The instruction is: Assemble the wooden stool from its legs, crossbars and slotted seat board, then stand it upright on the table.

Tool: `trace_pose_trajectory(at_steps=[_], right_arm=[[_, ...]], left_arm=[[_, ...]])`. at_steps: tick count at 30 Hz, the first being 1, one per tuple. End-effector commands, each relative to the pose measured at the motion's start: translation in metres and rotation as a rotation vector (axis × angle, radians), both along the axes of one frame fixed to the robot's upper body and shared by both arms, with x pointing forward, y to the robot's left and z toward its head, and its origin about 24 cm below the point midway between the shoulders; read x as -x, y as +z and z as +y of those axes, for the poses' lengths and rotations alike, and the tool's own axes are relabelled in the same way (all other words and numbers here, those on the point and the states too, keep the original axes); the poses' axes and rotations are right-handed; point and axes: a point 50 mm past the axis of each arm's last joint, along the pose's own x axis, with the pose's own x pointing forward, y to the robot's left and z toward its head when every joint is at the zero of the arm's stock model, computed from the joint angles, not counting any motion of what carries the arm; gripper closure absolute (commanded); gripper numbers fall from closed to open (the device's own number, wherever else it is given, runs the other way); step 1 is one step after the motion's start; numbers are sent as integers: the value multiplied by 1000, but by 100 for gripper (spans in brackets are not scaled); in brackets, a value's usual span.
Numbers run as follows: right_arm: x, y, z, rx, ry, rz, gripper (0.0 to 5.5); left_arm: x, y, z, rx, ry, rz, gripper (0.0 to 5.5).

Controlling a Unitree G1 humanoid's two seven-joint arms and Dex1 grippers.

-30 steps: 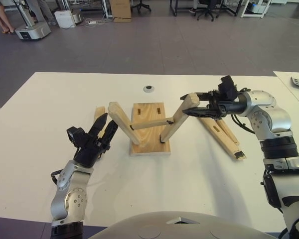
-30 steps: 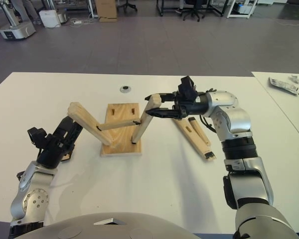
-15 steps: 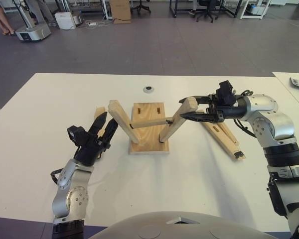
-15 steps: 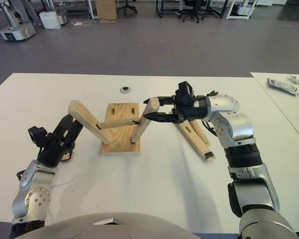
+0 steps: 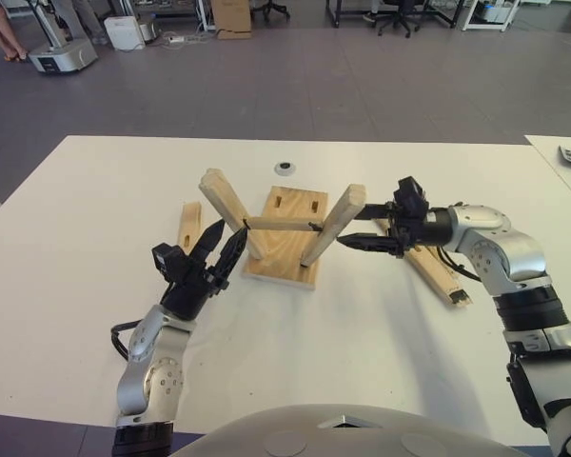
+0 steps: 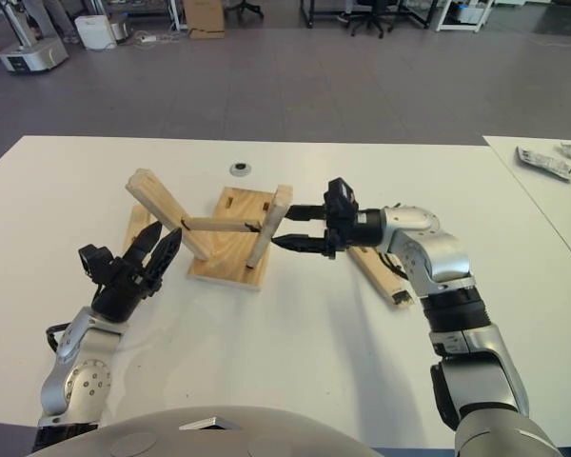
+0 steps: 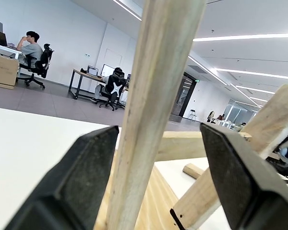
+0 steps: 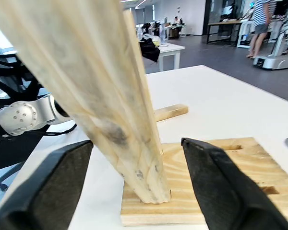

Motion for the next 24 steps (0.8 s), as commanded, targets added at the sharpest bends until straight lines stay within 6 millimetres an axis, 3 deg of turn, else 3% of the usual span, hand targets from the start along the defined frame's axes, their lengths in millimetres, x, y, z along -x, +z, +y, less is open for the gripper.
trace_pose_trajectory(at_steps=[1,5,10,16,21,22,24], right_arm=[[-4,17,-7,-32,12,-13,202],[4,25,-10,-114,31,28,202],[-18,28,-16,-224,-258,36,202],[-29,35,-24,-311,-435,-9,202],[-45,102,-17,-523,-785,-168,202],[-47,113,-14,-594,-863,-125,202],[-35,119,7,-853,-1021,156,202]], left_arm=[[1,2,1,-6,-8,-10,238],[4,1,0,-3,-5,-7,238],[1,2,-4,-5,-26,-15,238],[-3,3,-17,-11,-84,-36,238],[-5,4,-10,95,8,-12,238],[-6,6,-9,115,26,-10,238],[-8,9,-9,165,69,-1,238]])
